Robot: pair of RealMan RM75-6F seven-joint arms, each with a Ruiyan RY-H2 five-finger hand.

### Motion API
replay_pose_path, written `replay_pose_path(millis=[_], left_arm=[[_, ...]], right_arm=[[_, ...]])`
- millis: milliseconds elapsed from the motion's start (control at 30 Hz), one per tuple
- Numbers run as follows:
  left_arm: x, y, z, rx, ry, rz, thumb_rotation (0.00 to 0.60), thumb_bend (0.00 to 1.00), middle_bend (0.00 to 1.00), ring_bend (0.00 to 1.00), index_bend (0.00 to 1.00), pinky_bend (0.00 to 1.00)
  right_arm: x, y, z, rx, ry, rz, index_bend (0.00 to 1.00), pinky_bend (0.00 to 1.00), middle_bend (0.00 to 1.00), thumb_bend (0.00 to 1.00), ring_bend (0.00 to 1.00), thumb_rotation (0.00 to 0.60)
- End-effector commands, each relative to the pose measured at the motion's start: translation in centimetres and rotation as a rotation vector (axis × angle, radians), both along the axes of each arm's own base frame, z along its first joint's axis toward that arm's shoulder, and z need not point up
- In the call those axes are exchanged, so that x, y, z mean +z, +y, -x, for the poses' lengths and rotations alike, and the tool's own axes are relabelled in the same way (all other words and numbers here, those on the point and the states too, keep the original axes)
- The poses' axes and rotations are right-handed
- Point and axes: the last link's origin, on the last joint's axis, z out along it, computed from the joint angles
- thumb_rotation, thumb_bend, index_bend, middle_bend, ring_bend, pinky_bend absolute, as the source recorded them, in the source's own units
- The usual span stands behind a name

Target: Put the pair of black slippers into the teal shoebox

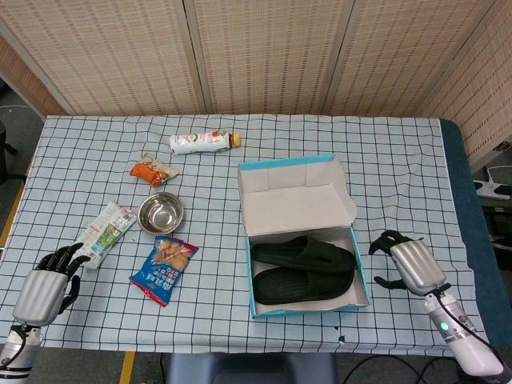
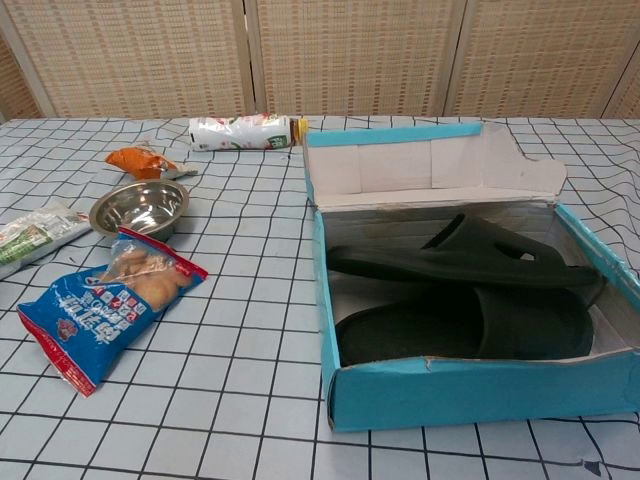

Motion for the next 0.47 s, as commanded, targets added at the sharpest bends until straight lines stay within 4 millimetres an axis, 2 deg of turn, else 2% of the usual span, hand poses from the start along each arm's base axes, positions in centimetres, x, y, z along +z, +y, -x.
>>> replay_pose_path(millis=[33,167,467], left_arm=[[0.0,-0.1,0.0,-0.002,0.01,-0.001,0.6,0.67,0.14,0.17,0.3,0.29],[-0.1,0.0,0.0,0.0,0.005,-0.003,0.6,0.67,0.14,0.17,0.3,0.29],[0.0,-0.1,0.0,-0.004,0.01,-0.003,0.6,0.67,0.14,0.17,0.3,0.29]], right_arm=[[0.0,1.8,3.3,-0.083,0.076,0.066,0.35,0.37,0.29,0.08,0.13,0.6],[0.0,1.5,4.4,-0.127,0.061,0.086,0.27,0.28,0.23,0.05,0.07,0.6],[-0.5,1.5,4.9,-0.119,0.058,0.09,0.24,0.24,0.21,0.04,0.04,0.6]])
